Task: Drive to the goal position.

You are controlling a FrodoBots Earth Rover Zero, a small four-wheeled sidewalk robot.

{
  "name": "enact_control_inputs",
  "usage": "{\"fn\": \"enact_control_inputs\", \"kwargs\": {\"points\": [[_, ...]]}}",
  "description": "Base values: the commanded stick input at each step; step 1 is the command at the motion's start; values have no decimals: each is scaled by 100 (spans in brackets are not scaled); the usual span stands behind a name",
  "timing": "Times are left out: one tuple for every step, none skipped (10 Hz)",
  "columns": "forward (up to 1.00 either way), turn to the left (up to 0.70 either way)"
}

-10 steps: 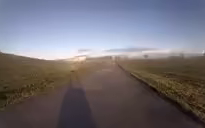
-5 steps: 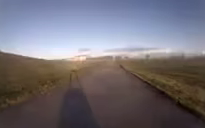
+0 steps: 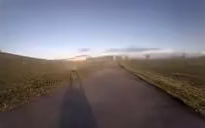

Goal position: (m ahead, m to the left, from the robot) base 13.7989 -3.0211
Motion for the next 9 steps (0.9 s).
{"fn": "enact_control_inputs", "kwargs": {"points": [[70,0],[70,0],[70,0],[70,0],[70,0],[70,0],[70,0],[70,-11],[70,-27]]}}
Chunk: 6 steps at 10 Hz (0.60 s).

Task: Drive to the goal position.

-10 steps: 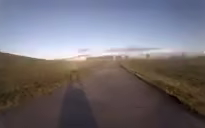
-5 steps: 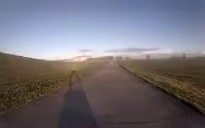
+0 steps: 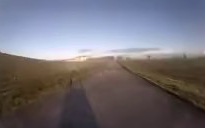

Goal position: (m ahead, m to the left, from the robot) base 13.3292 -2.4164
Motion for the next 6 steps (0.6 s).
{"fn": "enact_control_inputs", "kwargs": {"points": [[70,-27],[70,-10],[70,0],[70,0],[70,0],[70,0]]}}
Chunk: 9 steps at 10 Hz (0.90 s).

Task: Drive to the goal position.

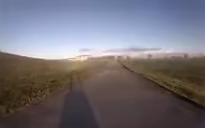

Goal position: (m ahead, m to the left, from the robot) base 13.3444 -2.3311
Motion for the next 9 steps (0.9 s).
{"fn": "enact_control_inputs", "kwargs": {"points": [[70,0],[70,0],[70,0],[70,0],[70,0],[70,0],[70,0],[70,0],[70,0]]}}
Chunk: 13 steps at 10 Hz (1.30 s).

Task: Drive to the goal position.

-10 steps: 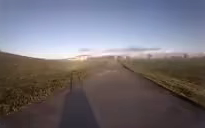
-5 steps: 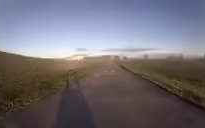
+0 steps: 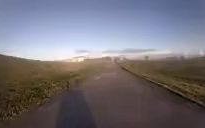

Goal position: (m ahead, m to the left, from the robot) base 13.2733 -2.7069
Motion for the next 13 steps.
{"fn": "enact_control_inputs", "kwargs": {"points": [[70,0],[70,0],[70,0],[70,0],[70,0],[70,0],[70,0],[70,0],[70,0],[70,-35],[70,-35],[70,0],[70,0]]}}
